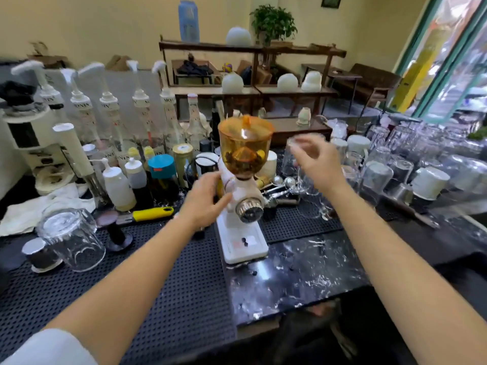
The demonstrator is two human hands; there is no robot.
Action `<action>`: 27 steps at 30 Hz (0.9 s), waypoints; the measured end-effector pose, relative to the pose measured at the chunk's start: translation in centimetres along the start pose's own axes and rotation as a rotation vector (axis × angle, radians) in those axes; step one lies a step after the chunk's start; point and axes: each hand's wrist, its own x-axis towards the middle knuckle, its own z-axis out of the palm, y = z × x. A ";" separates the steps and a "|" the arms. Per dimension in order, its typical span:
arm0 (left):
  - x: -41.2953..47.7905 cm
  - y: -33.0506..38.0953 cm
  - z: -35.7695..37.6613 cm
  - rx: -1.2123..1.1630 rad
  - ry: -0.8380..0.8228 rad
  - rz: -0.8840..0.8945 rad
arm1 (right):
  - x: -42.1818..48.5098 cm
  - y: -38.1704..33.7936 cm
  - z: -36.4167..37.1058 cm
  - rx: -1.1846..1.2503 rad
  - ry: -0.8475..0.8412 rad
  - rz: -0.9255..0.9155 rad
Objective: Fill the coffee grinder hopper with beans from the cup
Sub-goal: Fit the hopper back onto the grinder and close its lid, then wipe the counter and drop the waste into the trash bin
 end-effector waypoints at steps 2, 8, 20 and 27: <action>-2.7 -1.0 0.7 0.137 0.114 -0.077 | -3.5 5.5 -0.2 -0.063 -0.014 0.149; -11.2 0.8 7.5 0.208 0.046 -0.119 | -12.0 17.0 1.5 -0.257 -0.485 0.284; -13.4 4.8 14.1 0.187 -0.126 -0.366 | -13.7 20.0 3.1 -0.464 -0.641 0.016; -12.5 4.9 14.7 0.071 -0.056 -0.416 | -13.5 19.1 2.8 -0.020 -0.450 0.406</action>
